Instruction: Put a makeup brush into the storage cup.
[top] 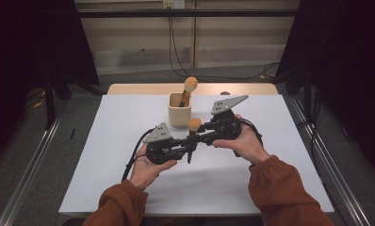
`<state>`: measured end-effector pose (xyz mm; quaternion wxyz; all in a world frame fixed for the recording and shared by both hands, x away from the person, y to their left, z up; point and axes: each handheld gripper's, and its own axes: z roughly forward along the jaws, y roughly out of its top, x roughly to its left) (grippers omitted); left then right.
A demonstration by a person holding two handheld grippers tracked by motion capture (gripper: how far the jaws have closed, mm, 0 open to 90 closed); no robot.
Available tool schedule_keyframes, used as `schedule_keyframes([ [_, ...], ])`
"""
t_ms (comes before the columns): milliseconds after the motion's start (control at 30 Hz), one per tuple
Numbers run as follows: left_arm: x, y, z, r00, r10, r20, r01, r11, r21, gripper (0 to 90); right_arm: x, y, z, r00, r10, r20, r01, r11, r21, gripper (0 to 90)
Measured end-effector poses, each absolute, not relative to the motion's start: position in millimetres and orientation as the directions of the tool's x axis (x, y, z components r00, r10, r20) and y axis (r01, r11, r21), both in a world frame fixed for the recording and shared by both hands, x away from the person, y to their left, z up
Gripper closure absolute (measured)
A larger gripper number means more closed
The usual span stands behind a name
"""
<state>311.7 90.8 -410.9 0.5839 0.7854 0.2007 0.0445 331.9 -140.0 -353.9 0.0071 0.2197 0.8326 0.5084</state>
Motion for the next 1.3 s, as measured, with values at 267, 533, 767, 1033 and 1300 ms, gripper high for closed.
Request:
schedule_keyframes([
  [267, 312.7, 91.8, -411.0, 0.910, 0.383, -0.160, 0.265, -0.238, 0.934, 74.4, 330.1, -145.5, -357.8, -0.893, 0.401, 0.204, 0.353, 0.343, 0.870, 31.4],
  [533, 313.8, 95.9, -409.9, 0.902, 0.400, -0.160, 0.268, -0.230, 0.936, 74.4, 328.6, -151.9, -364.2, -0.865, 0.451, 0.222, 0.382, 0.303, 0.873, 12.6],
  [767, 314.9, 99.3, -408.9, 0.901, 0.405, -0.159, 0.268, -0.229, 0.936, 74.4, 325.8, -159.9, -371.2, -0.832, 0.501, 0.237, 0.403, 0.255, 0.879, 0.2],
  [1033, 315.9, 105.3, -406.9, 0.896, 0.414, -0.157, 0.269, -0.227, 0.936, 74.3, 322.6, -168.2, -378.3, -0.810, 0.532, 0.248, 0.418, 0.226, 0.880, 0.9],
  [1300, 316.4, 110.3, -404.9, 0.890, 0.428, -0.157, 0.270, -0.217, 0.938, 74.3, 316.6, -173.5, -388.5, -0.779, 0.595, 0.196, 0.391, 0.217, 0.895, 0.7],
])
